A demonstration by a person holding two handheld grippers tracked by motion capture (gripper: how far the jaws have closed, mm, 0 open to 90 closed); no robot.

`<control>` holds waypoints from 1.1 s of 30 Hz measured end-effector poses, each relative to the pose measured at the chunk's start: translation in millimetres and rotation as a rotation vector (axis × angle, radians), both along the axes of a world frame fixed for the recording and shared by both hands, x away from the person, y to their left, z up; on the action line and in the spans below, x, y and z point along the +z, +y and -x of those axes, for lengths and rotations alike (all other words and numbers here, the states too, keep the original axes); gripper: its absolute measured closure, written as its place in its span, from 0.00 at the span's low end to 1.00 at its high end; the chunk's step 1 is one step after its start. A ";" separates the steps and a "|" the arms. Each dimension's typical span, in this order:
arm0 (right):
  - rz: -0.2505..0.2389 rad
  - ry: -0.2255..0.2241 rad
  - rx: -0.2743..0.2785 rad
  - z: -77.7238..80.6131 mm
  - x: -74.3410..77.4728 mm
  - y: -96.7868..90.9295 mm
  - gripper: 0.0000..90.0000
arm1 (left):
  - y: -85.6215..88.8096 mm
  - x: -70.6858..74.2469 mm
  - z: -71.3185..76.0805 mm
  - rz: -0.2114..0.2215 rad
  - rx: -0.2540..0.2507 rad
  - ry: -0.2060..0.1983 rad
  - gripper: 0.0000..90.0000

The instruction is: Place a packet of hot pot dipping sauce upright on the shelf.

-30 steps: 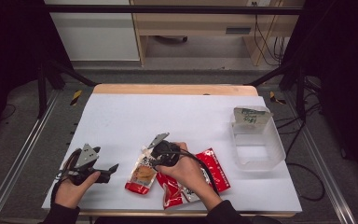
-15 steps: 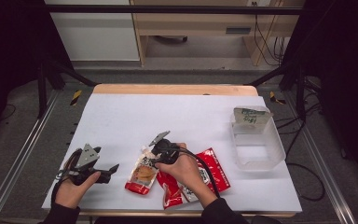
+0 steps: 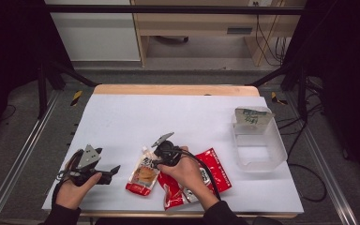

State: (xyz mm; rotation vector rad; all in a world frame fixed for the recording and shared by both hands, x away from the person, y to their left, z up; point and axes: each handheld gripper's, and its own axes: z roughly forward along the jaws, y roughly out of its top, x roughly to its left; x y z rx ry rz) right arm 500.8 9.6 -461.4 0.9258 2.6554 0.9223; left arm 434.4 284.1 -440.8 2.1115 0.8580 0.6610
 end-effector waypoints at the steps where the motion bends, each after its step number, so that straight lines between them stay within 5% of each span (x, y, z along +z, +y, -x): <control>1: 0.003 -0.002 -0.001 0.3 -0.3 -0.1 0.72 | -0.1 0.0 0.0 -0.001 -0.001 0.000 0.09; 12: 0.015 -0.016 0.015 4.3 -1.3 2.0 0.96 | -1.9 -0.7 -0.2 0.001 -0.004 0.002 0.09; 17: 0.009 -0.049 0.023 5.8 1.9 4.9 0.99 | -0.8 0.4 -0.2 0.001 -0.004 0.001 0.09; 33: -0.048 -0.203 0.081 8.4 56.0 7.9 1.00 | -1.4 10.9 1.7 0.047 -0.038 -0.015 0.09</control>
